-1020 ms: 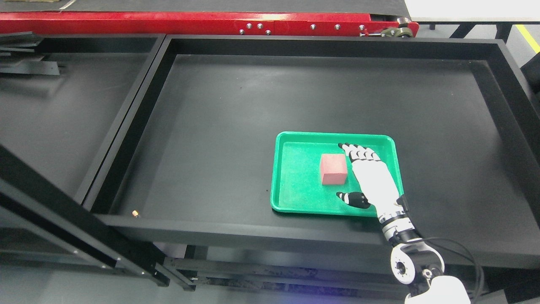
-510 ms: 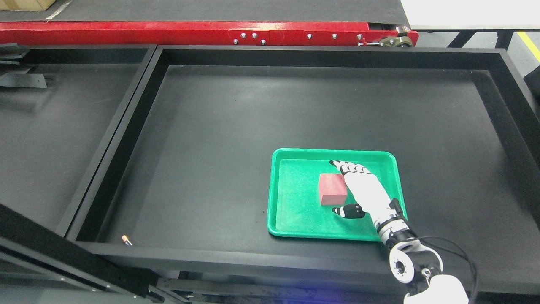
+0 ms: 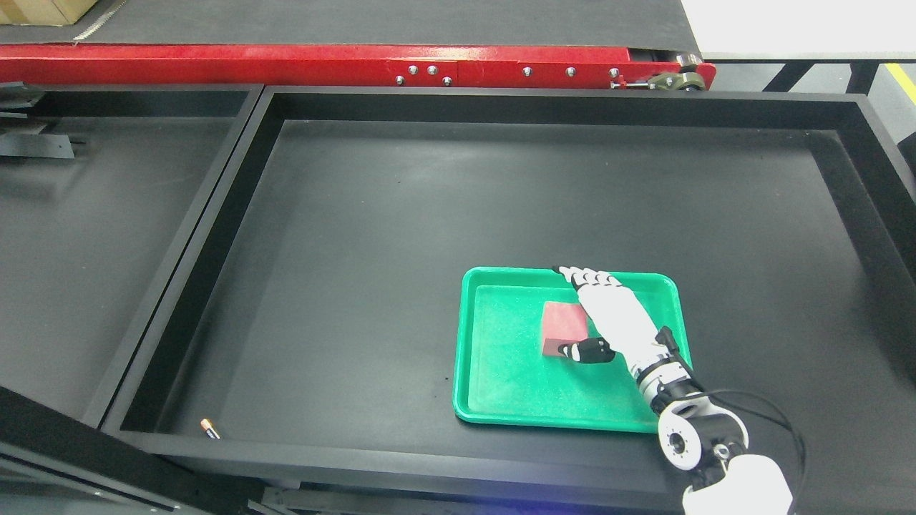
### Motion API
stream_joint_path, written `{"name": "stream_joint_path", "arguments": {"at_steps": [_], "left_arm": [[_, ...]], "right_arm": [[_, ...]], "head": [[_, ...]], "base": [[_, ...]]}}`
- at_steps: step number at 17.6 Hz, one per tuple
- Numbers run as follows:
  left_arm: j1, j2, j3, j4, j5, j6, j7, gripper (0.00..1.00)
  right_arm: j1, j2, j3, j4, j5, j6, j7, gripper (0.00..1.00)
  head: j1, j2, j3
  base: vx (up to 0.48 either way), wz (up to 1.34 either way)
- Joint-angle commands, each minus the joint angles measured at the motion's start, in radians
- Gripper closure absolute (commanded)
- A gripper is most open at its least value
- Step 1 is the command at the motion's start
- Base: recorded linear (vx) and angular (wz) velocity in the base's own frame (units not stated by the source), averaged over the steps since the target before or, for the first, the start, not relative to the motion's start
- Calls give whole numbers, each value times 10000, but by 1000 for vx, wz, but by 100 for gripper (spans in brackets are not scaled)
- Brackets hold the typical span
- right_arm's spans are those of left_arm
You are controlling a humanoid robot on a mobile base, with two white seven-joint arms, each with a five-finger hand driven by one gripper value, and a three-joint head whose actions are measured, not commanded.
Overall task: Pick pink block from left shelf to tray
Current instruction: 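Close the right hand fingers around the pink cube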
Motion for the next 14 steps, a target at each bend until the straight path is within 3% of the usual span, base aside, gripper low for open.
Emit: {"name": "stream_joint_path", "arguments": {"at_steps": [1,6,7,8,11,13,14], "left_arm": [[-292,175,0,-175,0,-4,8,0],[-292,175,0,-175,0,-4,8,0],[-292,175,0,-175,0,-4,8,0],[-292,175,0,-175,0,-4,8,0],[-292,175,0,-175,0,-4,8,0],[-292,175,0,-175,0,-4,8,0],[-292,175,0,-175,0,-4,8,0]], "right_arm": [[242,-183,260,205,-24,-40,142,2],[212,-184,276,420,7,-25,265,6],[212,-174,276,496,7,-25,235,15],[196,-183,276,633,7,-25,219,32],[212,-184,260,726,-8,-40,112,60],[212,-174,184,742,-176,-147,-116,89],[212,-174,153,742,-344,-315,-316,95]], "head": [[0,0,0],[0,0,0],[0,0,0],[0,0,0],[0,0,0],[0,0,0],[0,0,0]], "base": [[20,0],[0,0],[0,0],[0,0],[0,0],[0,0],[0,0]]}}
